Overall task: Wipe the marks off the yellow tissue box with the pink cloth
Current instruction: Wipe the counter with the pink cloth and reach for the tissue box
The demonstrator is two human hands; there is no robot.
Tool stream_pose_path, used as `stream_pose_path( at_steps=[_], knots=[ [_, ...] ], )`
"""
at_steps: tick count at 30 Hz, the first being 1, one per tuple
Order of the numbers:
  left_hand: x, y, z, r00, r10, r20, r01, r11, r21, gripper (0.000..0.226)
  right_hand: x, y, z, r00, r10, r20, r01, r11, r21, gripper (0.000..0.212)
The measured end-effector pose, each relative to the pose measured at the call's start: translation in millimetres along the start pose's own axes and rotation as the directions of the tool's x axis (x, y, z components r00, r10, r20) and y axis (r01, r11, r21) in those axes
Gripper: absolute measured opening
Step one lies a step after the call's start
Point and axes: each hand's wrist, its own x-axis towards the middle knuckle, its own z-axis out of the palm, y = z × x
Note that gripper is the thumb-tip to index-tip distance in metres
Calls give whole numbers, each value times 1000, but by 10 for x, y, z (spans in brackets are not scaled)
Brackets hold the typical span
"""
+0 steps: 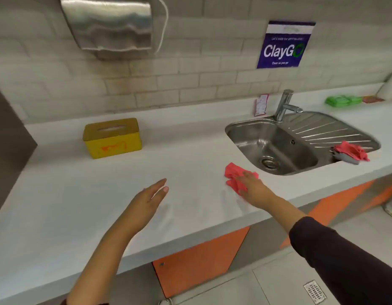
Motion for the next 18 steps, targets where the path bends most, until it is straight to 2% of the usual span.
stream_pose_path(
  at_steps=[2,4,6,10,14,16,18],
  knots=[
    [237,-76,-109,1000,21,11,-22,999,29,48,173,64,56,987,158,42,-156,987,-50,38],
    [487,-149,-195,998,5,58,-7,999,34,47,274,158,158,928,337,156,-336,941,-33,50],
    [716,-233,-225,995,1,101,-1,1000,3,47,357,244,300,916,358,180,-357,933,-37,55],
    [1040,-372,-275,988,23,154,-16,999,-46,44,412,250,536,914,404,40,-404,915,-13,55],
    [1253,-434,-312,981,23,191,-11,998,-61,44,400,206,627,877,463,-125,-462,886,41,42],
    [1334,-458,-328,979,24,200,-9,997,-75,43,475,175,570,848,508,-149,-506,861,53,34],
    [1420,-486,-384,982,13,186,4,996,-91,44,629,122,463,810,566,-156,-544,823,165,30]
  ],
)
